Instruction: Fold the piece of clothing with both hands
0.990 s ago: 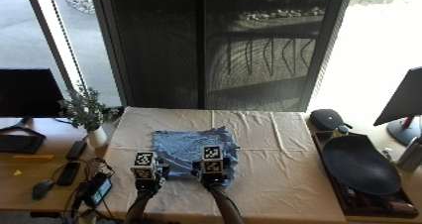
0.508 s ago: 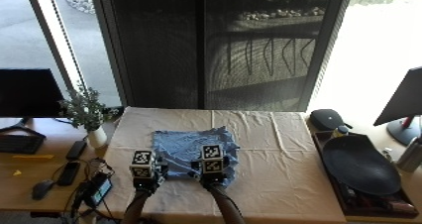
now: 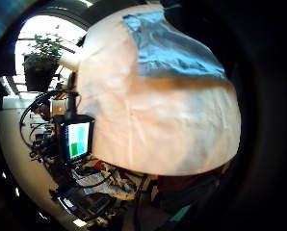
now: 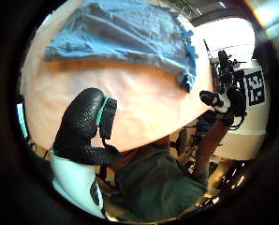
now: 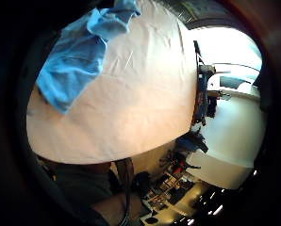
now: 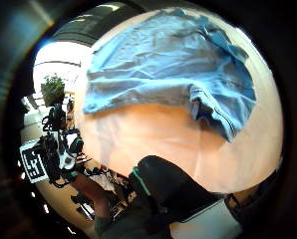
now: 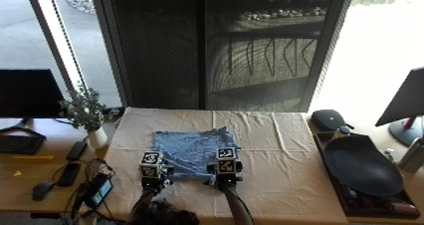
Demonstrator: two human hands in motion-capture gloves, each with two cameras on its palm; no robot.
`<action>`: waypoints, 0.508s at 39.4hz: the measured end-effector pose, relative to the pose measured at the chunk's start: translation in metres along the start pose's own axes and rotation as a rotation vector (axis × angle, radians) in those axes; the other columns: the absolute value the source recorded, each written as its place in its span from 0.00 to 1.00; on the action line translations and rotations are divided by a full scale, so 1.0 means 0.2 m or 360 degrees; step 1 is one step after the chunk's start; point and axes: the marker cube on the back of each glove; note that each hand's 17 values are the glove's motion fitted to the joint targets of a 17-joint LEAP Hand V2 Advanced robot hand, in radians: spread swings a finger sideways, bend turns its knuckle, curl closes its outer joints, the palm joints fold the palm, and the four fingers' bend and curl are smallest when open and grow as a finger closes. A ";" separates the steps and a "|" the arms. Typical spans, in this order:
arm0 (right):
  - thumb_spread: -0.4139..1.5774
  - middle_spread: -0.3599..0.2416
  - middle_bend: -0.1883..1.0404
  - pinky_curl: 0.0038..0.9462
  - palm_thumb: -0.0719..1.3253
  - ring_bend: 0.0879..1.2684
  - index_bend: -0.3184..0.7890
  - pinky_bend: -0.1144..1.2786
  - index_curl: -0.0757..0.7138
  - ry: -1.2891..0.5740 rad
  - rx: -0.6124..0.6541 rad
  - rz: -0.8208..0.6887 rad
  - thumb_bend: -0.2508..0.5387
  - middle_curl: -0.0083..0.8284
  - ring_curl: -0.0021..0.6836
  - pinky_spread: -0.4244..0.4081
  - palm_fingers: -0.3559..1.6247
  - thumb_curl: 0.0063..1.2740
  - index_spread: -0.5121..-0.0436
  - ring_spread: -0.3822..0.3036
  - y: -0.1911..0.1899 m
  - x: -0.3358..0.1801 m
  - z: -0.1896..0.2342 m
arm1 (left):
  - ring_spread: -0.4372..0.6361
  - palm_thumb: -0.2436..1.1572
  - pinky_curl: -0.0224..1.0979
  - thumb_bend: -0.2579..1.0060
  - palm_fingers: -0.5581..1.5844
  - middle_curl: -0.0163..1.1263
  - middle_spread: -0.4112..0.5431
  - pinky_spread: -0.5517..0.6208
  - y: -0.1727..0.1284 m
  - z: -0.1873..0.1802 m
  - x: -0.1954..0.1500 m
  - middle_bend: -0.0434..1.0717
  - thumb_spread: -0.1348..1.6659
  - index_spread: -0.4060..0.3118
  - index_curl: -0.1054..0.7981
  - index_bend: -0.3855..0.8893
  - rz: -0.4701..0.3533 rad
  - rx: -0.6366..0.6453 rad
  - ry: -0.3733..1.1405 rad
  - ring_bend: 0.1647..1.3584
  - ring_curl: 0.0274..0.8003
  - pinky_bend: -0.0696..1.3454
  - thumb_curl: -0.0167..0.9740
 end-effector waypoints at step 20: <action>0.77 0.48 0.38 0.30 0.47 0.33 0.47 0.53 0.34 -0.0055 0.0354 -0.0104 0.44 0.33 0.36 0.59 0.40 0.27 0.25 0.54 -0.06 0.00 0.12 | 0.55 0.51 0.22 0.21 0.49 0.32 0.40 0.62 -0.17 0.09 -0.09 0.24 0.75 0.41 0.44 0.55 0.0009 0.0453 -0.0190 0.34 0.28 0.47 0.31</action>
